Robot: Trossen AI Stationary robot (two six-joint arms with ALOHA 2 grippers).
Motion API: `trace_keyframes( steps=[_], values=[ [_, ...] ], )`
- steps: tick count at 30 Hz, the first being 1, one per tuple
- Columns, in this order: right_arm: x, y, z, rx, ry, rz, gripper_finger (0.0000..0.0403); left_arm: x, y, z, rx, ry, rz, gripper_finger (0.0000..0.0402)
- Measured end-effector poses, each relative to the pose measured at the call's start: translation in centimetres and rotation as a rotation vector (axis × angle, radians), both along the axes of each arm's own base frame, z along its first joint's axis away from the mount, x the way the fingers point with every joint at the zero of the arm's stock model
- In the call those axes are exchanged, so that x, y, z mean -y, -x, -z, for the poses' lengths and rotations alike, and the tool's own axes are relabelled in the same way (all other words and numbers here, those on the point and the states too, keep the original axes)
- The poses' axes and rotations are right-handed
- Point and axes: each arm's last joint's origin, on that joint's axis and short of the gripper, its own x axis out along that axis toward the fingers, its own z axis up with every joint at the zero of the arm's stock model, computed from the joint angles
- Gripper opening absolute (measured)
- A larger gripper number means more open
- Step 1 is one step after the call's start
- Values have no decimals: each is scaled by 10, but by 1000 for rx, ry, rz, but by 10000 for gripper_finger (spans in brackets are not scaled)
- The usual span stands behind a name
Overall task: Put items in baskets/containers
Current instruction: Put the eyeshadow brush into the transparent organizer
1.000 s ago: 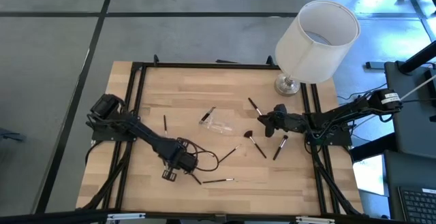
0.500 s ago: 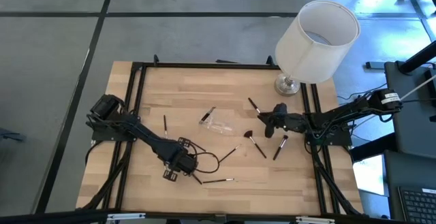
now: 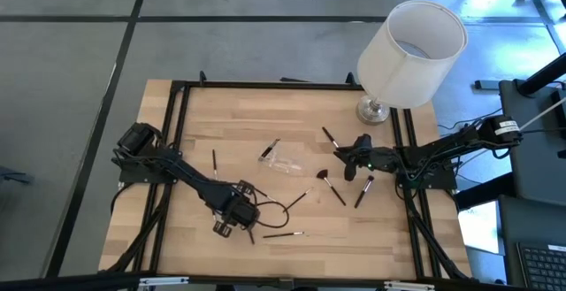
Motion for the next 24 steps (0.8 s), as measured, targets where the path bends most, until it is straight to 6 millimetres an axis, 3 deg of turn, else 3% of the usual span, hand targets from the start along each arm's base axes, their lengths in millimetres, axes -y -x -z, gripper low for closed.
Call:
trace_keyframes(
  steps=[8, 17, 24],
  values=[
    [0, 0, 0, 8, -18, 6, 94, -12, -6, 2, 29, -50, 2, 118],
    [0, 0, 0, 17, -41, 14, 94, -18, -10, 8, 41, 40, 52, 95],
    [0, 0, 0, 20, -50, 18, 94, -17, -10, 8, 38, 56, 53, 39]
  ],
)
